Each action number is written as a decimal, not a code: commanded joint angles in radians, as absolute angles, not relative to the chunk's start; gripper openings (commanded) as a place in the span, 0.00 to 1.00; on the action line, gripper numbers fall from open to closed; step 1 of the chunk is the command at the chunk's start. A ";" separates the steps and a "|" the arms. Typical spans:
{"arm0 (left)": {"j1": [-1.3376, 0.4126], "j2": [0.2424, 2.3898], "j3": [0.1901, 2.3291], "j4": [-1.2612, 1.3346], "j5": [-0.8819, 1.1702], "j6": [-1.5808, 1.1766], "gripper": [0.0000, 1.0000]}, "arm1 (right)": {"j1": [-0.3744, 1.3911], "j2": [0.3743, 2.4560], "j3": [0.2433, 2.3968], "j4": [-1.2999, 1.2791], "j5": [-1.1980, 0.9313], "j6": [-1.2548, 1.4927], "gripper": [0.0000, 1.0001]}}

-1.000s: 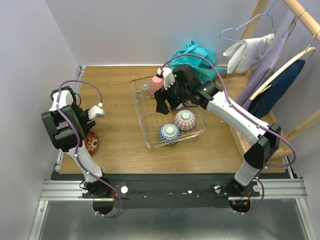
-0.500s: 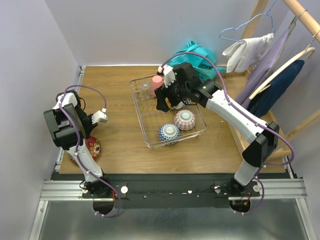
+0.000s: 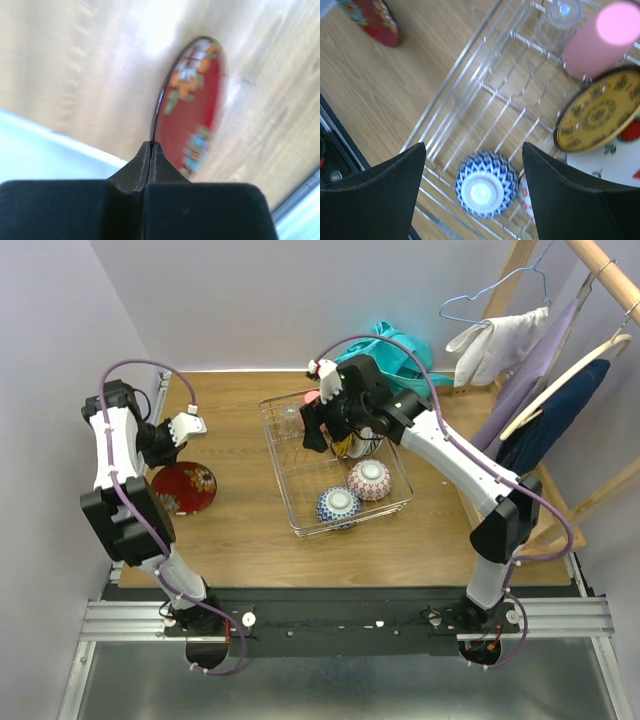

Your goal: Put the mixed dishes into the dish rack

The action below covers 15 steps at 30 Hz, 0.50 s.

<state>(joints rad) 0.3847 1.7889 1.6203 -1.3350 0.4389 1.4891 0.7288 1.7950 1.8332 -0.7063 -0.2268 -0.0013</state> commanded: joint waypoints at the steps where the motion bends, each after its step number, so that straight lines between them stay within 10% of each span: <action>1: 0.379 1.677 1.641 -1.520 0.632 1.427 0.00 | 0.719 1.874 2.000 -0.704 -0.323 0.057 0.84; 15: 0.373 1.647 1.763 -1.517 0.946 1.210 0.00 | 0.719 2.177 2.305 -0.710 -0.779 0.069 0.75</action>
